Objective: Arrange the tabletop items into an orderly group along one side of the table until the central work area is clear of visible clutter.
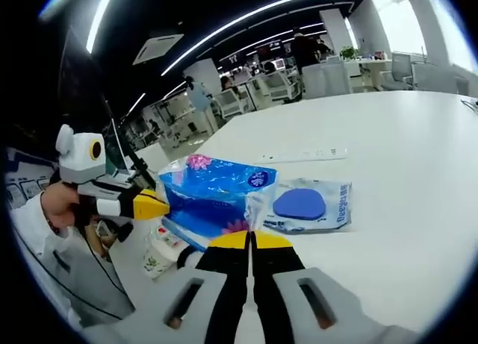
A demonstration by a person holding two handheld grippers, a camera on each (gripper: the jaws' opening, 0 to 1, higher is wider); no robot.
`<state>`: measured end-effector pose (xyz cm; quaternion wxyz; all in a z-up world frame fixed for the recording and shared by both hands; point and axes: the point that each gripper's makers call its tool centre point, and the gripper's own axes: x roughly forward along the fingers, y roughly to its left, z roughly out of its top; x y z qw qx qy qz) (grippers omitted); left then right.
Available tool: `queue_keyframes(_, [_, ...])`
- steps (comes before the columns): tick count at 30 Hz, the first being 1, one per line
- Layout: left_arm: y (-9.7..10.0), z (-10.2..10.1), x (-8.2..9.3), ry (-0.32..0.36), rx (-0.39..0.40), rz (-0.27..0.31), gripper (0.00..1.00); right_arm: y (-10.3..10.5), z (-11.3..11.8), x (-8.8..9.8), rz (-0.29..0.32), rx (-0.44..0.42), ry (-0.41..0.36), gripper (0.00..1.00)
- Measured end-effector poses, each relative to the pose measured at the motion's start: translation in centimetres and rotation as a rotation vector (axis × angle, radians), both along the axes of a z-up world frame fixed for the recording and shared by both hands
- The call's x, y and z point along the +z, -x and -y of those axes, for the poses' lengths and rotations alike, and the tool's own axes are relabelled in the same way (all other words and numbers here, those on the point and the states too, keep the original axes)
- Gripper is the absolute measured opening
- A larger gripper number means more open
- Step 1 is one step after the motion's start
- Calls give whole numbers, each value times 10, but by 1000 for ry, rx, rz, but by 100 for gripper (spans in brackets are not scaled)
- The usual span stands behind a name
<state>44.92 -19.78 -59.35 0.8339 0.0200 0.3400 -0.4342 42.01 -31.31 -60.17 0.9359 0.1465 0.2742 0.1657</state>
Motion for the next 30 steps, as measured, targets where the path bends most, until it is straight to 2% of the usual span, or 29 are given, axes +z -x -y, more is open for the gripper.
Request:
queue_keyframes(7, [4,25,14,23,-26,15,0,2,28,15,34,-31,8,0])
queue_keyframes(12, [6,44,25,42,-43,27,0,7,41,24,49,-41,19,0])
queue_keyframes(22, [9,80,32,88,-63,15,0,11,71,41,80,-71,49,0])
queue_keyframes(30, [8,107,31,103,-83,4,0,14,98,43,82,-102,66,0])
